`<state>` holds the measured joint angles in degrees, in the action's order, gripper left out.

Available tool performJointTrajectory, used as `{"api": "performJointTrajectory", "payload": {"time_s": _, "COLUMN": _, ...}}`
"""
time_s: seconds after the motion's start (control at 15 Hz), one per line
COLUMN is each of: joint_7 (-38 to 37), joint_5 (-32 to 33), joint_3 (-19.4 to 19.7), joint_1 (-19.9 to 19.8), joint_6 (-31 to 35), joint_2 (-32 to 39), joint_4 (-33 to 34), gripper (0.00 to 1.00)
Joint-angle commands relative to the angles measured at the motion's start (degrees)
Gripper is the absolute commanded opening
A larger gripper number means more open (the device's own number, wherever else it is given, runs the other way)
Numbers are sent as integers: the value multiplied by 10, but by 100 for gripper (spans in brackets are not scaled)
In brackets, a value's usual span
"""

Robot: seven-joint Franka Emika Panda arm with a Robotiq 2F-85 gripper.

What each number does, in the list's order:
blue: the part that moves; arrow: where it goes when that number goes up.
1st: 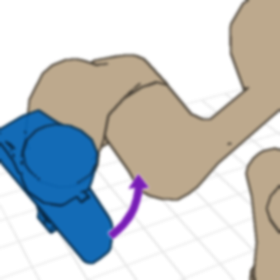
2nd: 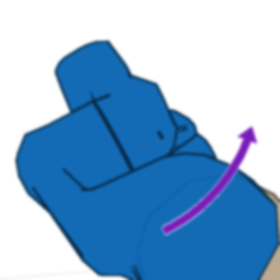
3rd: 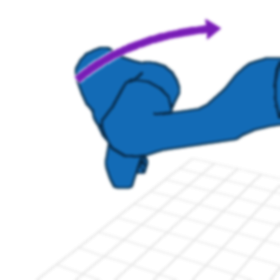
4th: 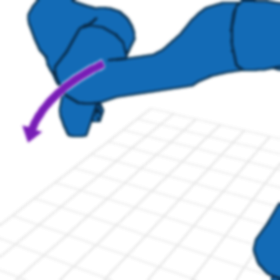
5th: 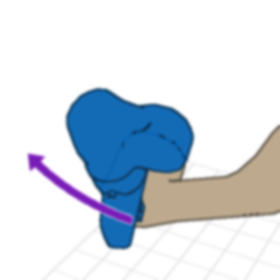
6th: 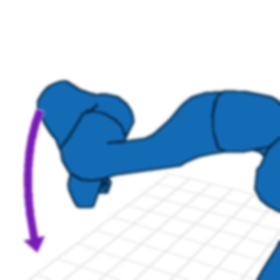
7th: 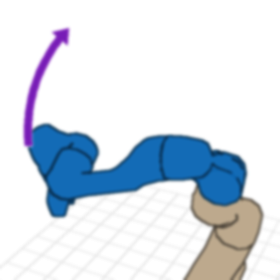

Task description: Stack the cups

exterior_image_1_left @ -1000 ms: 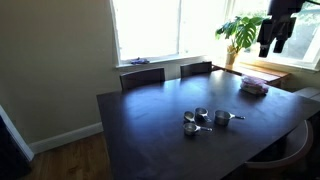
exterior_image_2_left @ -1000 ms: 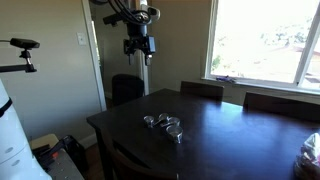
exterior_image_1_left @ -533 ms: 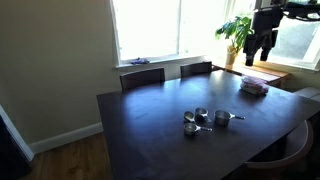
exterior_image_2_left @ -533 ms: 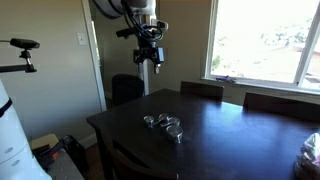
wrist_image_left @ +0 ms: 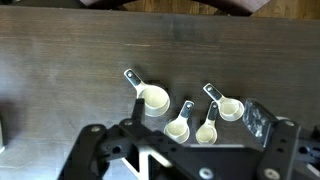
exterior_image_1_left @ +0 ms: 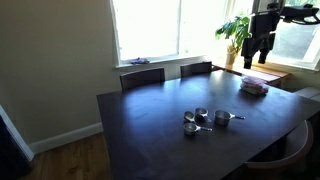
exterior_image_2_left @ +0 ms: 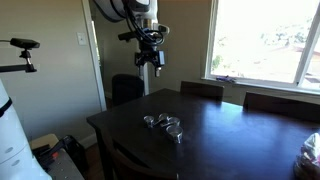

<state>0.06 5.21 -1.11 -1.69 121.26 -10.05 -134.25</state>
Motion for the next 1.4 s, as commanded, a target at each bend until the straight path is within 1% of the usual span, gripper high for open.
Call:
{"api": "performJointTrajectory", "payload": {"time_s": 0.0, "joint_7": -40, "joint_5": -6, "joint_3": 2, "joint_1": 3, "joint_6": 36, "joint_2": 51, "joint_4": 12, "gripper": 100}}
{"api": "performJointTrajectory", "payload": {"time_s": 0.2, "joint_7": -71, "joint_5": -20, "joint_3": 4, "joint_1": 4, "joint_6": 77, "joint_2": 97, "joint_4": 21, "gripper": 100}}
{"api": "performJointTrajectory", "payload": {"time_s": 0.4, "joint_7": -108, "joint_5": -18, "joint_3": 5, "joint_1": 6, "joint_6": 132, "joint_2": 151, "joint_4": 35, "gripper": 100}}
{"api": "performJointTrajectory", "payload": {"time_s": 0.53, "joint_7": -128, "joint_5": -13, "joint_3": 7, "joint_1": 9, "joint_6": 157, "joint_2": 185, "joint_4": 50, "gripper": 100}}
{"api": "performJointTrajectory", "payload": {"time_s": 0.6, "joint_7": -138, "joint_5": -10, "joint_3": 8, "joint_1": 11, "joint_6": 156, "joint_2": 195, "joint_4": 58, "gripper": 100}}
{"api": "performJointTrajectory", "payload": {"time_s": 0.67, "joint_7": -108, "joint_5": -14, "joint_3": 8, "joint_1": 9, "joint_6": 141, "joint_2": 174, "joint_4": 42, "gripper": 100}}
{"api": "performJointTrajectory", "payload": {"time_s": 0.8, "joint_7": -117, "joint_5": -15, "joint_3": 10, "joint_1": 11, "joint_6": 147, "joint_2": 197, "joint_4": 57, "gripper": 100}}
{"api": "performJointTrajectory", "payload": {"time_s": 1.07, "joint_7": -120, "joint_5": -15, "joint_3": 10, "joint_1": 11, "joint_6": 147, "joint_2": 203, "joint_4": 65, "gripper": 100}}
{"api": "performJointTrajectory", "payload": {"time_s": 1.33, "joint_7": -134, "joint_5": -14, "joint_3": 10, "joint_1": 16, "joint_6": 165, "joint_2": 267, "joint_4": 96, "gripper": 100}}
